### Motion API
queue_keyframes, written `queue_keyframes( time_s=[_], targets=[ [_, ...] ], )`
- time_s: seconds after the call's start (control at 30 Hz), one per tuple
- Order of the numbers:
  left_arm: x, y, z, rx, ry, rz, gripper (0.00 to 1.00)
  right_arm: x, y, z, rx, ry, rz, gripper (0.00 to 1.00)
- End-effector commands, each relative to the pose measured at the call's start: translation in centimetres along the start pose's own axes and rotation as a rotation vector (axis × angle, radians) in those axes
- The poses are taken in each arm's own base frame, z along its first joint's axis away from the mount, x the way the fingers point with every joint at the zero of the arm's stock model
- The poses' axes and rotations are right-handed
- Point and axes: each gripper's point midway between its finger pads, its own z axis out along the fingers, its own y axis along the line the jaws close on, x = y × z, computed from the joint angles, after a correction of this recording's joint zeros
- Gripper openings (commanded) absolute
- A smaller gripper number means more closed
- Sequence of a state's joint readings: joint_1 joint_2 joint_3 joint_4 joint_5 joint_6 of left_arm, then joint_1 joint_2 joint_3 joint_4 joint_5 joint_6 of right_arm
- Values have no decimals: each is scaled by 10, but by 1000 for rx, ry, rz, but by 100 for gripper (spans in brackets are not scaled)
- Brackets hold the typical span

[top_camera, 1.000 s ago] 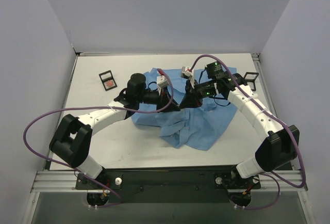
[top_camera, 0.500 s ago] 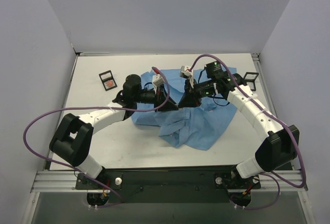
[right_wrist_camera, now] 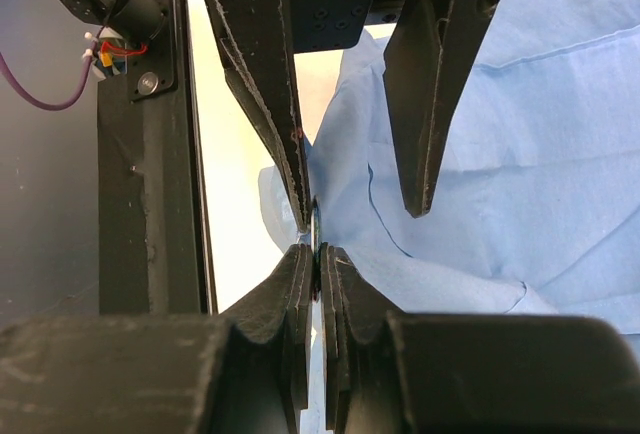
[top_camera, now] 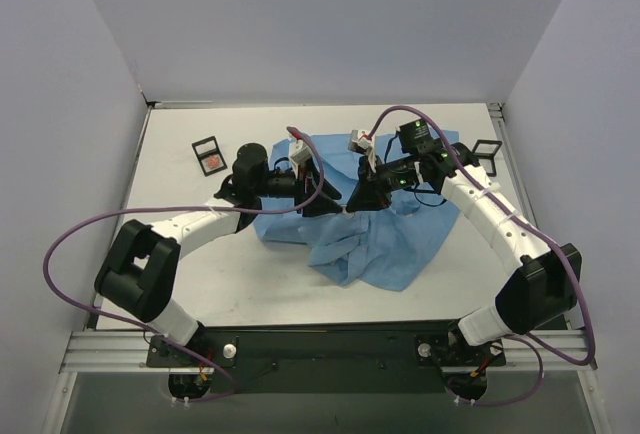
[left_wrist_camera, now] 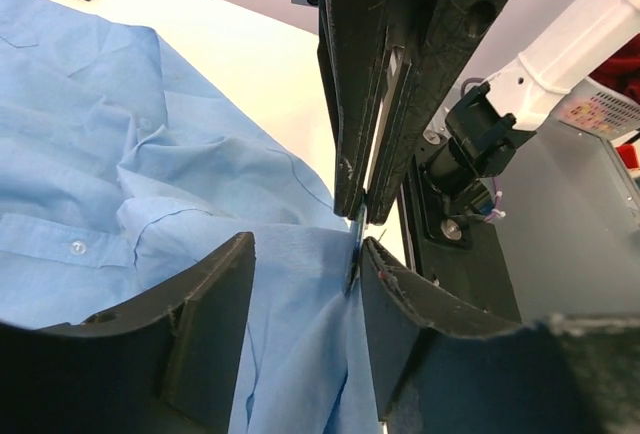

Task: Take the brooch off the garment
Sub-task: Remove the brooch from the clothes.

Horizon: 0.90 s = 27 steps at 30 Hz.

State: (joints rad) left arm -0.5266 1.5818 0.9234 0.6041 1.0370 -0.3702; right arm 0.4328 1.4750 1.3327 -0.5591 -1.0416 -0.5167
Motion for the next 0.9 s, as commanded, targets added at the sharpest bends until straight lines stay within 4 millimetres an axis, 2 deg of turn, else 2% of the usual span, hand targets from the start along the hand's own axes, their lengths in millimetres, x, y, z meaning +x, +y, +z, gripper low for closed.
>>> queue_keyframes(
  time_s=[0.0,0.1,0.13,0.23,0.47,0.5,0.57,0.67,0.77,0.87],
  targets=[
    [-33,5,-9,-65,-63,129,56,-9,31,-8,-77,-27,10,0],
    [-43,5,-11,-90,-54,170,57,-9,28,-9,-58,-22,7,0],
    [-37,10,-14,-112,-16,173,57,-9,27,-9,-55,-20,7,0],
    [-42,12,-16,-139,20,210,60,-9,25,-9,-45,-15,12,0],
    [-60,-7,-25,-111,93,355,71,-8,17,-9,-11,2,20,0],
    [-52,-8,-29,-112,134,348,73,-9,17,-9,-9,2,22,0],
    [-59,-13,-32,-112,142,386,78,-11,16,-10,-3,0,19,0],
    [-53,-15,-36,-112,180,407,82,-15,14,-13,22,-3,15,0],
    [-43,-12,-39,-108,222,413,85,-18,14,-17,45,-9,16,0],
    [-25,-7,-42,-98,291,393,86,-21,14,-19,55,-17,15,0]
  ],
)
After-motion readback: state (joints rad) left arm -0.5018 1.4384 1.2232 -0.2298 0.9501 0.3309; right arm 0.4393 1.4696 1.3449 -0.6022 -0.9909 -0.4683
